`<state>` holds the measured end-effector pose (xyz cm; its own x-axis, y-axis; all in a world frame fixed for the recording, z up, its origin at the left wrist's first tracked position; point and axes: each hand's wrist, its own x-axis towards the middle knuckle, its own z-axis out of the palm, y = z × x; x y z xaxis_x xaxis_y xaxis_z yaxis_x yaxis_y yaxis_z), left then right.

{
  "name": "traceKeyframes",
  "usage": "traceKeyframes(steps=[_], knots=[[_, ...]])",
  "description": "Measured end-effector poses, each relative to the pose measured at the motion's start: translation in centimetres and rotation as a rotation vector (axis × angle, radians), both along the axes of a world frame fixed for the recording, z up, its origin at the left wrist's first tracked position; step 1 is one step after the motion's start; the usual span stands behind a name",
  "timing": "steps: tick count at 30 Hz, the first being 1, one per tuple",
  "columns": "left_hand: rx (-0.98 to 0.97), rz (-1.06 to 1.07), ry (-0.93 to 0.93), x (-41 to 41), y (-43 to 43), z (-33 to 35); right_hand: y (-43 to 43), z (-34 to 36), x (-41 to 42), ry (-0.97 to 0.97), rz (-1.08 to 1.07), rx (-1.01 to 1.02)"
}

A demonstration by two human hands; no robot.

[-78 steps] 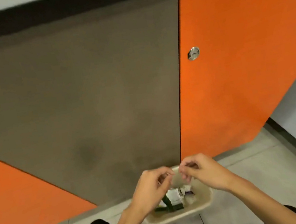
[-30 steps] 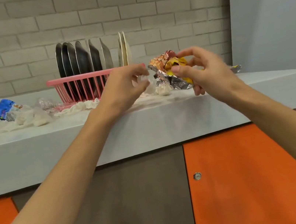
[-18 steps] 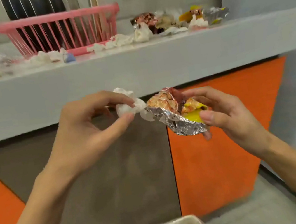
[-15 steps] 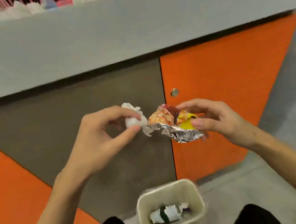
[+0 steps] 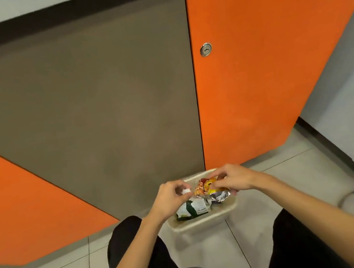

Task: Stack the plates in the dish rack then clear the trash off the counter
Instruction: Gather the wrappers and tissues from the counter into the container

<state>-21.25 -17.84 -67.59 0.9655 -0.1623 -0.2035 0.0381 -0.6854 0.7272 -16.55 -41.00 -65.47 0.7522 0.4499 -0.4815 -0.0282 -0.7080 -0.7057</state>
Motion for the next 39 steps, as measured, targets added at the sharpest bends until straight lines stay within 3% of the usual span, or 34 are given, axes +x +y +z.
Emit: traceKeyframes(steps=[5, 10, 13, 17, 22, 29, 32, 35, 37, 39], knots=[[0.149, -0.090, 0.124, 1.2, 0.2, -2.0, 0.5, -0.5, 1.2, -0.013, 0.191, -0.222], [0.070, -0.112, 0.014, 2.2, 0.0, 2.4, 0.9, 3.5, 2.0, -0.104, 0.198, -0.130], [0.001, -0.127, -0.166, 1.7, -0.3, 7.2, 1.5, 7.4, 0.9, -0.227, 0.169, 0.040], [0.070, -0.171, -0.621, 1.2, 0.8, 15.8, 3.3, 15.7, 0.2, -0.498, 0.144, 0.318], [0.158, -0.066, -1.143, -0.3, 2.9, 29.3, 5.9, 28.7, 0.1, -0.901, 0.184, 0.648], [0.289, 0.143, -1.587, -0.4, 7.3, 44.0, 10.5, 42.0, 2.2, -1.320, 0.291, 0.868], [0.362, 0.260, -1.526, 2.9, 10.3, 47.6, 13.3, 45.9, 4.1, -1.391, 0.230, 0.806], [0.381, 0.384, -1.397, 6.4, 13.0, 47.6, 16.5, 47.4, 7.0, -1.373, 0.205, 0.469], [0.450, 0.389, -1.439, 7.3, 13.5, 47.0, 18.1, 47.6, 8.9, -1.256, 0.292, 0.196], [0.512, 0.358, -1.442, 7.0, 13.4, 47.1, 18.7, 47.6, 9.7, -1.122, 0.333, 0.126]])
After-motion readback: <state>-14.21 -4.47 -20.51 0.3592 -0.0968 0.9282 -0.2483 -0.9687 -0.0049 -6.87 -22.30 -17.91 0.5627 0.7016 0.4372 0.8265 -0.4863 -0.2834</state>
